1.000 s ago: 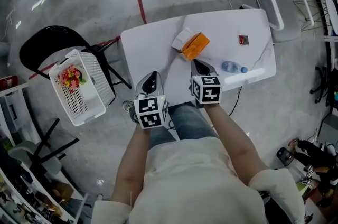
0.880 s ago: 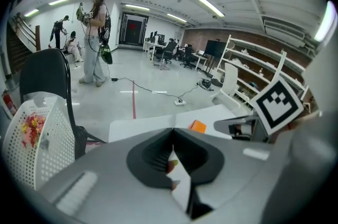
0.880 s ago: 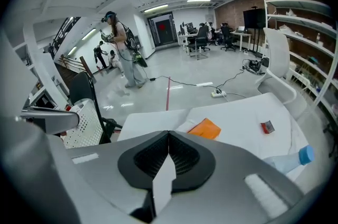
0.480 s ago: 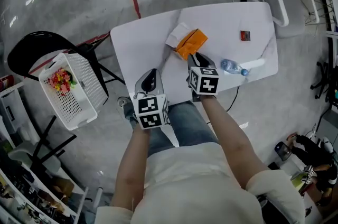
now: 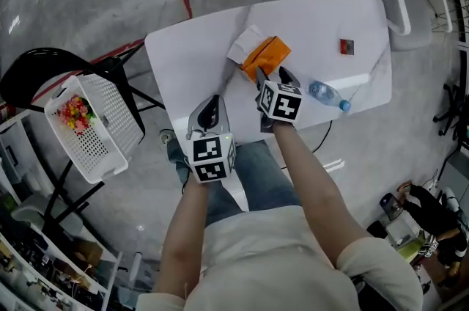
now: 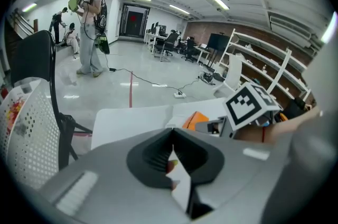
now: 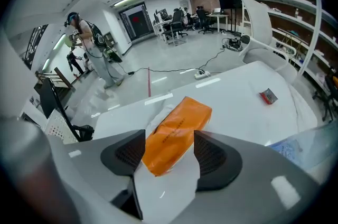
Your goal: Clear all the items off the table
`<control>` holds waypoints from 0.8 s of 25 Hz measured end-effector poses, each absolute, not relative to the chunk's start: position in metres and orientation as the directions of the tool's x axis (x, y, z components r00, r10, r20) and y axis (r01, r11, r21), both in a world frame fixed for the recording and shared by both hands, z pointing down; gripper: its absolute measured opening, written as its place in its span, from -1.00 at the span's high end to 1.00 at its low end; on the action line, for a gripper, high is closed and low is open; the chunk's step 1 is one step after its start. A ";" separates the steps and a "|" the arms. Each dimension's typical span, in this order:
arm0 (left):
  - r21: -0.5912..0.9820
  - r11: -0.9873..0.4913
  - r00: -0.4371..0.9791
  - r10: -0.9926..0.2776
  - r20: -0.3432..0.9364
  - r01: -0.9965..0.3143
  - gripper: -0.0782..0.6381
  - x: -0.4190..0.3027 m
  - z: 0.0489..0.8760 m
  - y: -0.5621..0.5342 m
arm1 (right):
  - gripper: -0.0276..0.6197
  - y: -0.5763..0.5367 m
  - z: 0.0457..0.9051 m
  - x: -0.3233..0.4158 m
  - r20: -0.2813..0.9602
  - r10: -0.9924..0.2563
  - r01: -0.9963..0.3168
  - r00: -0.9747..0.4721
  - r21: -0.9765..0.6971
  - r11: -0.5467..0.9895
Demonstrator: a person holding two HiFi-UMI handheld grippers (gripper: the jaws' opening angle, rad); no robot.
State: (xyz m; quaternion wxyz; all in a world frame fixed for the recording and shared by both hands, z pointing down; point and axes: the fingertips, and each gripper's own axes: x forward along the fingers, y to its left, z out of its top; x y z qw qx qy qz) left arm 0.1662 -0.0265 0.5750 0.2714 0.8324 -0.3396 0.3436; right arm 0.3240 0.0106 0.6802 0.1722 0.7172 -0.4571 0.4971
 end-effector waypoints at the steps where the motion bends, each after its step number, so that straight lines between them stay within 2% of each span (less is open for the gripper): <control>1: 0.218 -0.621 0.530 -0.376 0.760 -0.753 0.76 0.167 0.578 -0.026 | 0.01 0.010 0.685 0.326 0.872 -0.482 -0.820 0.088 -0.212 -0.532; 4: 0.213 -0.620 0.521 -0.370 0.769 -0.755 0.76 0.168 0.586 -0.024 | -0.09 0.008 0.698 0.329 0.876 -0.475 -0.793 0.085 -0.230 -0.565; 11: 0.215 -0.601 0.504 -0.367 0.782 -0.770 0.76 0.166 0.599 -0.027 | -0.46 -0.002 0.722 0.335 0.883 -0.459 -0.714 0.095 -0.261 -0.650; 20: 0.223 -0.600 0.499 -0.343 0.796 -0.768 0.76 0.170 0.616 -0.021 | -0.54 -0.007 0.747 0.341 0.901 -0.420 -0.667 0.113 -0.245 -0.704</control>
